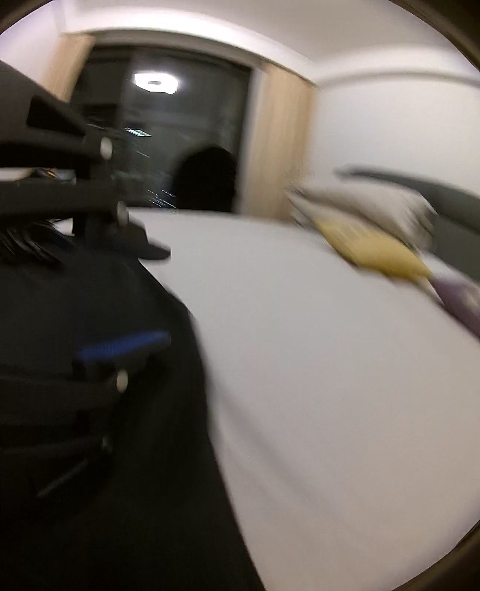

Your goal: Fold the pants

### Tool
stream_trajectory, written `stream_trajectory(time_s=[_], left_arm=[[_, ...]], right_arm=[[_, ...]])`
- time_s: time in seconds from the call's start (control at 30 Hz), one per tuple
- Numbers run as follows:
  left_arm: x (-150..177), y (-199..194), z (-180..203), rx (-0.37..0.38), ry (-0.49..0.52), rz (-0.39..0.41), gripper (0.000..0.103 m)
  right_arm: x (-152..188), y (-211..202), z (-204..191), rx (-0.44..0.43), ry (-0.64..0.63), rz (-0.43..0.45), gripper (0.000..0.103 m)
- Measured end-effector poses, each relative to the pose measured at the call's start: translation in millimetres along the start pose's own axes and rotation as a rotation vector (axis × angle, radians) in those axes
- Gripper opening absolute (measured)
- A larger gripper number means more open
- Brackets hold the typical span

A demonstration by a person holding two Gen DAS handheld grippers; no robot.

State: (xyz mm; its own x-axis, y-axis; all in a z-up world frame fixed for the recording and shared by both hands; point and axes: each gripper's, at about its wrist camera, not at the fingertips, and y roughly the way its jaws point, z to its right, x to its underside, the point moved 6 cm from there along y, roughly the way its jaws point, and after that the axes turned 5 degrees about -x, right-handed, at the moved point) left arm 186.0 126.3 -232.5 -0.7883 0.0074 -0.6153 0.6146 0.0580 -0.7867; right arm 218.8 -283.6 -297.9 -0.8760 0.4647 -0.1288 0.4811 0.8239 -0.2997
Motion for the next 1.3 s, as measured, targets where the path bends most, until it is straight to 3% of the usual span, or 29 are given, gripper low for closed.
stream_trajectory(time_s=[0.07,0.1,0.13,0.17,0.2,0.27,0.4,0.43,0.47,0.5,0.57,0.63,0.67,0.7,0.77,0.83,0.93,0.97,1.07,1.1,1.23,1.3], left_arm=[[6,-7,-1,0.001,0.000,-0.002,0.099],[6,-7,-1,0.003,-0.001,-0.003,0.099],[6,-7,-1,0.004,-0.001,-0.003,0.099],[6,-8,-2,0.004,-0.002,-0.003,0.099],[6,-8,-3,0.004,-0.003,-0.003,0.099],[6,-9,-2,0.003,-0.002,-0.002,0.099],[0,-25,4,-0.056,0.006,0.002,0.099],[-3,-33,9,-0.059,0.011,0.023,0.099],[-6,-43,17,-0.048,0.017,0.049,0.099],[-7,-52,27,-0.036,0.024,0.070,0.099],[-7,-65,55,0.017,0.034,0.085,0.099],[0,-66,95,0.080,0.098,0.062,0.099],[6,-63,113,0.094,0.134,0.043,0.099],[14,-57,130,0.106,0.167,0.011,0.099],[29,-45,151,0.101,0.208,-0.039,0.099],[35,-43,156,0.055,0.224,-0.029,0.099],[32,-46,153,0.077,0.173,-0.041,0.099],[30,-49,153,0.081,0.166,-0.036,0.099],[27,-58,156,0.091,0.169,-0.016,0.099],[27,-62,159,0.099,0.166,-0.010,0.099],[25,-74,178,0.156,0.157,0.001,0.099],[22,-81,189,0.178,0.172,0.003,0.099]], right_arm=[[21,23,-2,0.056,-0.038,-0.070,0.054],[25,24,9,0.085,-0.017,-0.086,0.049],[24,21,21,0.075,0.020,-0.086,0.038],[23,11,37,0.062,0.063,-0.077,0.016],[22,-4,50,0.077,0.087,-0.061,0.006],[14,-49,70,0.066,0.107,0.020,0.005],[18,-171,107,0.146,0.126,0.224,0.005],[27,-198,109,0.175,0.131,0.256,0.006],[36,-229,107,0.182,0.133,0.304,0.014],[45,-252,100,0.143,0.118,0.344,0.039],[61,-268,85,0.064,0.078,0.361,0.071],[70,-272,88,0.070,0.051,0.338,0.071],[72,-277,99,0.083,0.061,0.339,0.058],[71,-287,110,0.062,0.098,0.352,0.033],[77,-311,139,0.040,0.202,0.378,0.005],[80,-329,150,0.116,0.197,0.442,0.000],[94,-398,167,0.162,0.253,0.597,0.000],[98,-416,167,0.182,0.258,0.633,0.005],[116,-462,156,0.248,0.251,0.747,0.076],[120,-465,152,0.241,0.255,0.760,0.081],[114,-429,151,0.245,0.351,0.704,0.081],[114,-417,152,0.177,0.371,0.703,0.081]])
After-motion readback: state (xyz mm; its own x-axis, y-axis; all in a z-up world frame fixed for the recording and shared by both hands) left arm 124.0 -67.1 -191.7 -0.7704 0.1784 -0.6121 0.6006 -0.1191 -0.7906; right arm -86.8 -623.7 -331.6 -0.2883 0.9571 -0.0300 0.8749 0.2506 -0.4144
